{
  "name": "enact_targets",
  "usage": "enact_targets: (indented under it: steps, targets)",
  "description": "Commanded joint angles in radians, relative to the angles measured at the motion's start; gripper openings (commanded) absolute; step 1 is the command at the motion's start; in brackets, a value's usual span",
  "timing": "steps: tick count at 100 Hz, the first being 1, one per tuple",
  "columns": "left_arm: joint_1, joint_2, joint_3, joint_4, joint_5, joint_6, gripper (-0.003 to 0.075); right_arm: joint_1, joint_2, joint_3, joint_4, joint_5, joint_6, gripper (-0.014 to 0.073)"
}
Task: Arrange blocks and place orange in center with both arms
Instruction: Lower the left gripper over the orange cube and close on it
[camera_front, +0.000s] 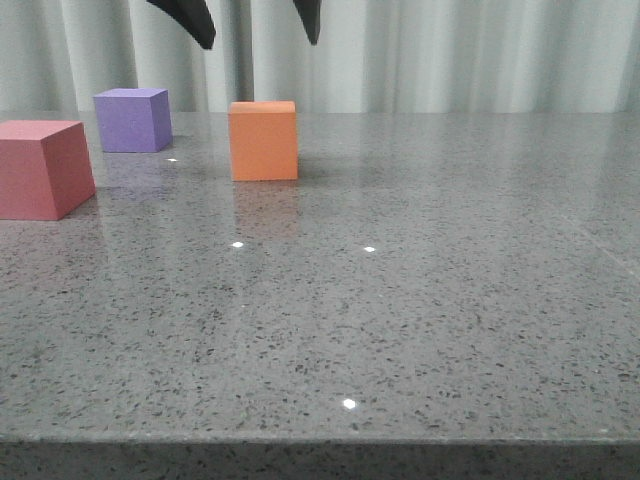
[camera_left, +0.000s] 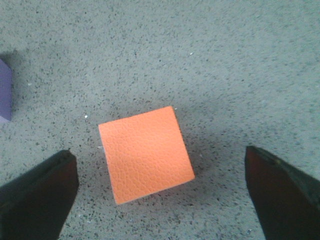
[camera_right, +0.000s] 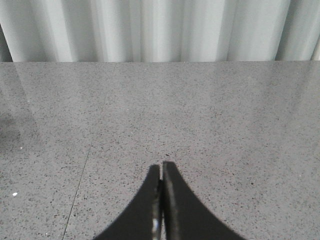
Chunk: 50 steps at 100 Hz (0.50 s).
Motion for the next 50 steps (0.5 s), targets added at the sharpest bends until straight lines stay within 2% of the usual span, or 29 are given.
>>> enact_targets:
  steps: [1, 15, 50]
  targets:
    - [-0.007, -0.028, -0.047, 0.031, -0.028, -0.022, 0.0627, -0.007, 0.004, -0.028, -0.027, -0.065, -0.008, -0.0068]
    - [-0.007, 0.0, -0.047, 0.098, -0.013, -0.089, 0.0627, -0.007, 0.004, -0.028, -0.027, -0.065, -0.008, -0.0068]
    - [-0.005, 0.069, -0.047, 0.106, -0.038, -0.089, 0.0627, -0.007, 0.004, -0.028, -0.027, -0.065, -0.008, -0.0068]
